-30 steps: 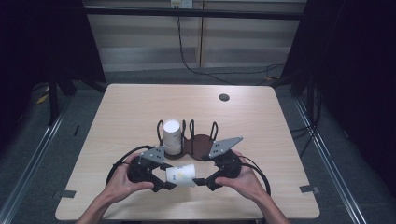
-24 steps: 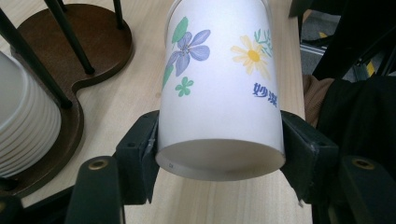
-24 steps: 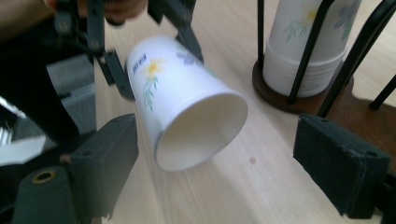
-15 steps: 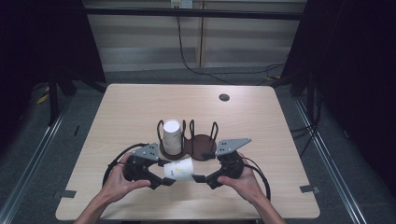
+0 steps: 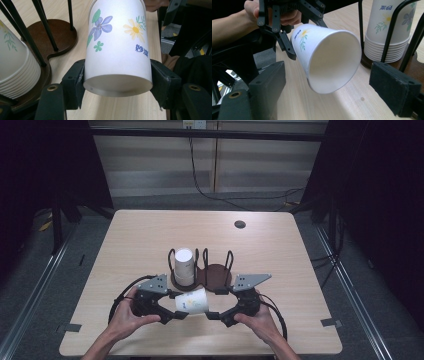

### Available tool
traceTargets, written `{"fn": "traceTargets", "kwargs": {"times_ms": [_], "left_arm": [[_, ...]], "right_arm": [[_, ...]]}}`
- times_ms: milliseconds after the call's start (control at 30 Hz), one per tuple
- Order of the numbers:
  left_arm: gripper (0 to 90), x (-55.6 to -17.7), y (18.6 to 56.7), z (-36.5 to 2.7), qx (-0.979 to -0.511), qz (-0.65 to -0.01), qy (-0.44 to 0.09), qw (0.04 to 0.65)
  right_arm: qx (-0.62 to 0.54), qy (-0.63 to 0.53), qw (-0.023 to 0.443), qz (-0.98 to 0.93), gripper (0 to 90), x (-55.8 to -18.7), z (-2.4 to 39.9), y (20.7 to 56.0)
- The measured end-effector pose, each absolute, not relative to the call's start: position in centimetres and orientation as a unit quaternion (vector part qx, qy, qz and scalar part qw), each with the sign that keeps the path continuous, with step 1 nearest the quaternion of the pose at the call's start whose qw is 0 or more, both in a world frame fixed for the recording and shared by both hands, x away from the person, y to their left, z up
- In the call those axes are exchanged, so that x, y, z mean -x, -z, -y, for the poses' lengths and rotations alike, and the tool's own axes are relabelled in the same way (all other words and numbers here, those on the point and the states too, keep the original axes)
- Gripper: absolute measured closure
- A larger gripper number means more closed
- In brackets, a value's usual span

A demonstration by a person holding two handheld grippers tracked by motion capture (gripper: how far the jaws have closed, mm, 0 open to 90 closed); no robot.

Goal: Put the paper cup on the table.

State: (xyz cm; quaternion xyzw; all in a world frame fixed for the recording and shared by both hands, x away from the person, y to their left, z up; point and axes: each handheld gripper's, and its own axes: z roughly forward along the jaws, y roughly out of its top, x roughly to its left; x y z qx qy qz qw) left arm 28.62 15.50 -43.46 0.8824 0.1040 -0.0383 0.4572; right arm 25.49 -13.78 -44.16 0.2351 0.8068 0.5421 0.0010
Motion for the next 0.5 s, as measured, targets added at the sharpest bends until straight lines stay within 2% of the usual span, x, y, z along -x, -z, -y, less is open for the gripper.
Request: {"fn": "traceTargets", "kwargs": {"times_ms": [500], "left_arm": [[36.3,-28.07,43.35,-15.19,-0.87,-0.089,0.042,0.483]], "right_arm": [[-0.229,-0.566,-0.007,-0.792,13.1,-25.78,13.47,44.55]]}}
